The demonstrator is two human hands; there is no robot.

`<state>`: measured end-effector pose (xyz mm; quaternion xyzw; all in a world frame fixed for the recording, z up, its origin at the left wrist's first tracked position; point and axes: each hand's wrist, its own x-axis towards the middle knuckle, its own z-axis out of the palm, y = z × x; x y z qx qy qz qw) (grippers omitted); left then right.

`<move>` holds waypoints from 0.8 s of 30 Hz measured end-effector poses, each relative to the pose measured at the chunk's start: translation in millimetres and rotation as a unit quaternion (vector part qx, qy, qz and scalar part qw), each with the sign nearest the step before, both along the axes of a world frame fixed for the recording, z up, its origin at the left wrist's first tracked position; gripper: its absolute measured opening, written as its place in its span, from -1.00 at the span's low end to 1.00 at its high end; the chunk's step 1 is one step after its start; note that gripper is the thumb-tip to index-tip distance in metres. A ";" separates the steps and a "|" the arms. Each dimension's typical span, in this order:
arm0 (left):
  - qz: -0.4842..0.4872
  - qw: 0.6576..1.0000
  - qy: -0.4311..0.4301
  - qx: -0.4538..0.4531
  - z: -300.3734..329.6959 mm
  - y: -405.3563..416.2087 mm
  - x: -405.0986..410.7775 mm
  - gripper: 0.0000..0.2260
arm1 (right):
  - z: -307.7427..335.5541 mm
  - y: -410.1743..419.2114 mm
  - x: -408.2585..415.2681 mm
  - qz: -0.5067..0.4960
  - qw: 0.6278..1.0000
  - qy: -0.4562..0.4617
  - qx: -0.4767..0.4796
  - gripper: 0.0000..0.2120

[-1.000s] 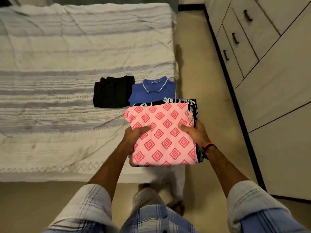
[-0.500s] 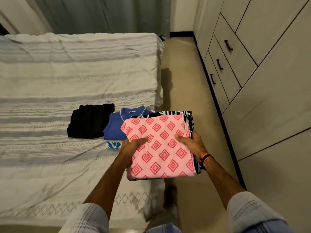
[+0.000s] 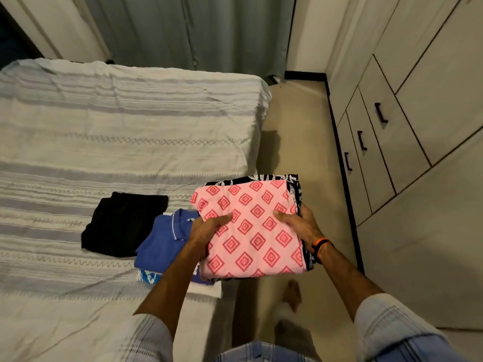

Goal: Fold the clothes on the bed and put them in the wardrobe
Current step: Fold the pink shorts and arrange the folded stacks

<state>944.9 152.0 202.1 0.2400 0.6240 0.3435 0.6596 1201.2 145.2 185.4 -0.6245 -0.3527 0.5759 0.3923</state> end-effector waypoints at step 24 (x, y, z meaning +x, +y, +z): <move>0.163 0.986 0.006 -0.035 -17.1 332.8 40.5 -0.61 | -14.9 420.0 28.3 0.179 0.983 0.004 -0.039 -0.56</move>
